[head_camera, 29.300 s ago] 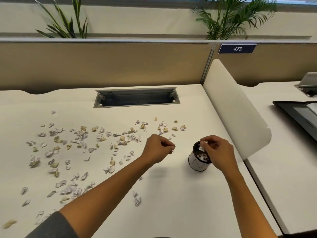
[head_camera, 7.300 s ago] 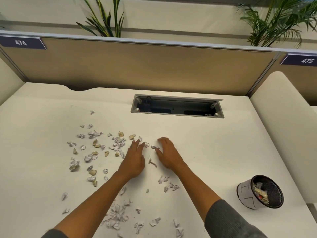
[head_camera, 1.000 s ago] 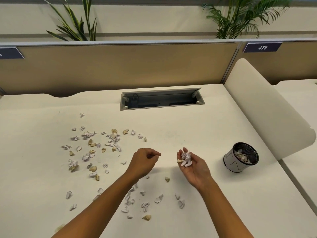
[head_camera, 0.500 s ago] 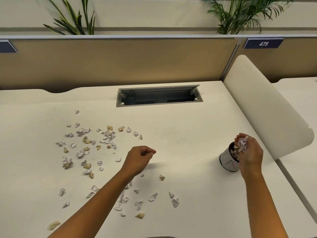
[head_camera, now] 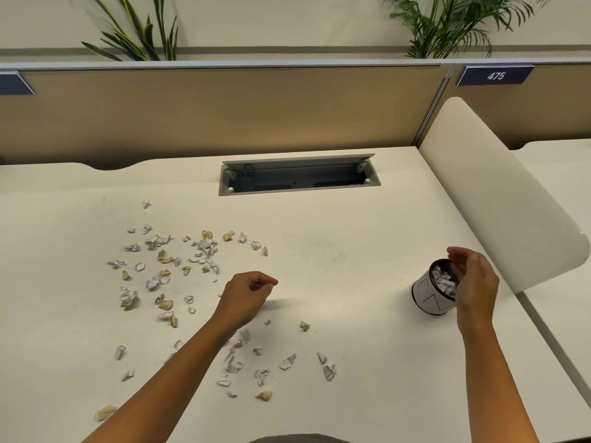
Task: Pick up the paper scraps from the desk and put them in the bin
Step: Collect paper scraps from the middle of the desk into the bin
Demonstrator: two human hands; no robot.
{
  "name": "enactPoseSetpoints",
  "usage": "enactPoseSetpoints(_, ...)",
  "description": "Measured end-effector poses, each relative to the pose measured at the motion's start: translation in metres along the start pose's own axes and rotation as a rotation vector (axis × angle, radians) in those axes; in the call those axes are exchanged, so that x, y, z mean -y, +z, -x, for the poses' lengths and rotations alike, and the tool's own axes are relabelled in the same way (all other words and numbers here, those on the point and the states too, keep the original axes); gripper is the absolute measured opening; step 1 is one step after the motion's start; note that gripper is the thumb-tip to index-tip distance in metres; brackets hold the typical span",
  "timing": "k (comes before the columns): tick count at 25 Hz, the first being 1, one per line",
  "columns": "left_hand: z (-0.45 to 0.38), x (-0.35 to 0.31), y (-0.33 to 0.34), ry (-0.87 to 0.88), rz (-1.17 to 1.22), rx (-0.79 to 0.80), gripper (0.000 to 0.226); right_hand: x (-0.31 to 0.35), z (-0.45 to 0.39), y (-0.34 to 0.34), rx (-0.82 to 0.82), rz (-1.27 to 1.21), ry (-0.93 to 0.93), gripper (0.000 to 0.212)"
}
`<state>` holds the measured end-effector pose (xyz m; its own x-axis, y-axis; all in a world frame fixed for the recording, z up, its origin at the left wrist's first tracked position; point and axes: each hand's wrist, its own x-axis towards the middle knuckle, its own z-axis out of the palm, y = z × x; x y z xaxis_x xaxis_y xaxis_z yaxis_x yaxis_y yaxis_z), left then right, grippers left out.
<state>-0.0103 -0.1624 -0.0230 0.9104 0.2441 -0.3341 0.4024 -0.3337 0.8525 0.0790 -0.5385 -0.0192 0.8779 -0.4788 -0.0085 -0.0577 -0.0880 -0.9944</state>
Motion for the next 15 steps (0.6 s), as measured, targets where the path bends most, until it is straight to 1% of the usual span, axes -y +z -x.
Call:
enactPoseSetpoints(1, 0.000, 0.002, -0.001, 0.002, -0.012, 0.003, 0.017, 0.002, 0.002, 0.003, 0.030, 0.016, -0.035, 0.035)
enactPoseSetpoints(3, 0.001, 0.006, -0.002, 0.026, -0.051, 0.021, 0.016, 0.008, 0.007, 0.011, 0.149, 0.043, -0.112, 0.032)
enactPoseSetpoints(5, 0.003, 0.010, -0.003, 0.047, -0.092, 0.051, 0.014, 0.013, 0.014, 0.024, 0.314, 0.054, -0.168, 0.028)
enactPoseSetpoints(7, 0.005, 0.014, -0.002, 0.060, -0.157, 0.111, 0.015, 0.015, 0.028, 0.039, 0.484, 0.106, -0.181, 0.021)
enactPoseSetpoints(11, 0.019, 0.029, -0.001, 0.091, -0.365, 0.309, 0.045, -0.001, 0.078, 0.071, 0.873, 0.401, -0.185, 0.015)
enactPoseSetpoints(13, 0.027, 0.039, 0.002, 0.135, -0.439, 0.372, 0.050, -0.016, 0.103, 0.083, 1.038, 0.532, -0.212, 0.018)
enactPoseSetpoints(15, 0.035, 0.050, 0.003, 0.178, -0.505, 0.409, 0.055, -0.030, 0.123, 0.091, 1.160, 0.653, -0.261, 0.023)
